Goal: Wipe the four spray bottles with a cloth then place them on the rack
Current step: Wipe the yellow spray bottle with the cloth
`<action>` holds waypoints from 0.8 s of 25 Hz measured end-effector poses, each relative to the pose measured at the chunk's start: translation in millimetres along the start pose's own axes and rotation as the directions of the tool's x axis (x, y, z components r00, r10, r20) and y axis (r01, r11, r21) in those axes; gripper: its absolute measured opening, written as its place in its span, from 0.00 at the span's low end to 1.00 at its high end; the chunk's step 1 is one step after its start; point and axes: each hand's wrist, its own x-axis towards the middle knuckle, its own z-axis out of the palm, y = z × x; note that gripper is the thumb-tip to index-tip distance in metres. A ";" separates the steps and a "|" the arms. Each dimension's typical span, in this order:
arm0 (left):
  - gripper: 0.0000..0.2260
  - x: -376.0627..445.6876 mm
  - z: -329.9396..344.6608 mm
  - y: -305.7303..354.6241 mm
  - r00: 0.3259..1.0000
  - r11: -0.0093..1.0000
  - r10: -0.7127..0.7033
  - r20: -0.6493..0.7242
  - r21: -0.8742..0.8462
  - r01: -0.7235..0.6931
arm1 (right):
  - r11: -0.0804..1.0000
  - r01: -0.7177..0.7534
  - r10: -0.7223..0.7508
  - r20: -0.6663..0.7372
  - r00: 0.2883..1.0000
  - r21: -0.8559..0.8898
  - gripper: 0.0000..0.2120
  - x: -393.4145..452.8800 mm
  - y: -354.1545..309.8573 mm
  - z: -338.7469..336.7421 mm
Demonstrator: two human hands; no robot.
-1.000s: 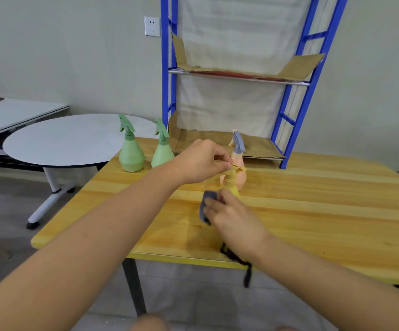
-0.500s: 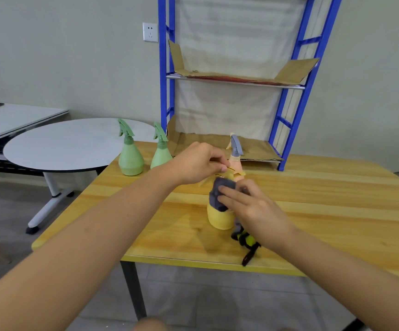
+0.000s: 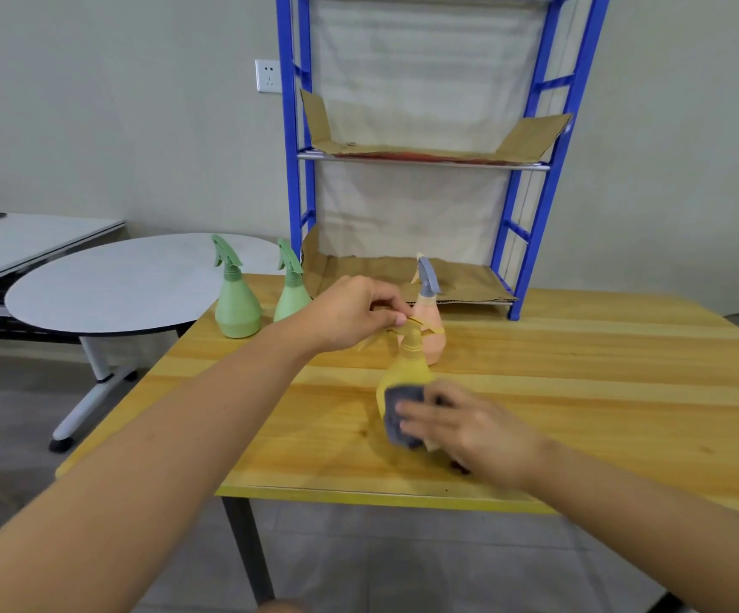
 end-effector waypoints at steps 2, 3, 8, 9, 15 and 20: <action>0.05 -0.1 1.1 0.2 1.000 1.000 -0.007 0.000 0.014 0.007 | 0.944 0.082 -0.090 0.011 0.996 0.319 0.13 -2.8 -10.0 12.1; 0.05 0.3 1.2 0.7 1.000 1.000 -0.007 0.003 0.022 0.007 | 0.985 0.101 -0.116 0.105 0.988 0.139 0.11 -5.0 -6.7 -3.3; 0.05 0.0 2.5 2.9 0.999 0.999 -0.031 -0.010 0.042 0.031 | 0.969 -0.248 0.247 -0.228 0.942 0.024 0.14 1.5 5.7 -26.0; 0.06 -0.9 3.4 3.1 0.999 0.998 -0.033 -0.022 0.044 0.034 | 0.974 -0.222 0.225 -0.141 0.964 0.032 0.14 0.4 -1.9 -18.7; 0.06 -4.9 5.4 3.8 0.999 0.999 -0.013 -0.041 0.047 0.015 | 0.978 -0.207 0.207 -0.114 0.972 0.010 0.15 -2.7 5.4 -17.8; 0.05 -1.0 1.9 0.7 1.000 0.998 -0.001 -0.009 0.066 0.001 | 0.991 -0.118 0.115 -0.047 0.992 -0.062 0.15 -12.1 -0.2 -9.0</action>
